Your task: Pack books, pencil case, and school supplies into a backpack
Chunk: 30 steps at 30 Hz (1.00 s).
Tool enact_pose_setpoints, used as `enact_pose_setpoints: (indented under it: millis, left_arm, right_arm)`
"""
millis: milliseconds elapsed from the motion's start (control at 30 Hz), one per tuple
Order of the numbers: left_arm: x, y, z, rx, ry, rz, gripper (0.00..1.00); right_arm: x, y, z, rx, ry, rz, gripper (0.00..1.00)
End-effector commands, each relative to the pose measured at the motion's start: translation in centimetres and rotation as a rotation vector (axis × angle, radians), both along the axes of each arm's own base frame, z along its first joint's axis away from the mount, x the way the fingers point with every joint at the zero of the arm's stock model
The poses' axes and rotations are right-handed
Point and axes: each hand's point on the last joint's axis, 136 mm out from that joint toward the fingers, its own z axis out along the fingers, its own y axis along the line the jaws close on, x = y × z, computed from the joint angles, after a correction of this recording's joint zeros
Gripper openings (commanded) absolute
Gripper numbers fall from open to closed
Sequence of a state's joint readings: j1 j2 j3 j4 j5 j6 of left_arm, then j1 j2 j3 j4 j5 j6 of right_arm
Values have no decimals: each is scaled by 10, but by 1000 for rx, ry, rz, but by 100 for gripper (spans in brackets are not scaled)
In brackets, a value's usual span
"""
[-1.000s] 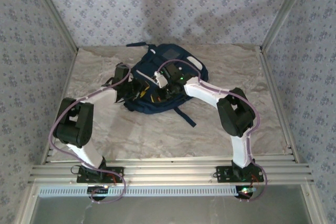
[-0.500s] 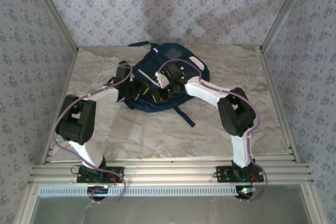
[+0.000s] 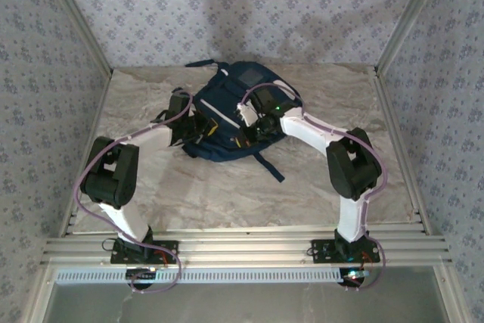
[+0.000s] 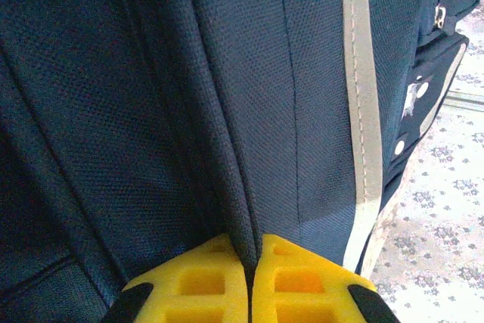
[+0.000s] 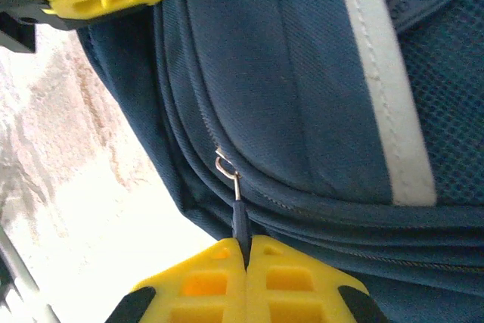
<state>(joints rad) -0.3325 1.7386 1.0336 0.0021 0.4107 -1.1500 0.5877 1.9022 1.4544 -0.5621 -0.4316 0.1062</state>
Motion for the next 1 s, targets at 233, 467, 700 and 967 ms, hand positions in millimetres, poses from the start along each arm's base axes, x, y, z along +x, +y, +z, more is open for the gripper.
enact_pose_setpoints:
  millis: [233, 467, 700, 967]
  left_arm:
    - [11, -1, 34, -15, -94, -12, 0]
    - [11, 0, 40, -12, -103, -15, 0]
    - [13, 0, 45, -8, -111, -16, 0]
    - [12, 0, 46, -10, -110, -22, 0]
  right_arm:
    - [34, -81, -7, -204, -72, -113, 0]
    - [47, -103, -12, -266, -115, -147, 0]
    - [50, -120, -24, -343, -133, -167, 0]
    - [83, -147, -19, -408, -221, -297, 0]
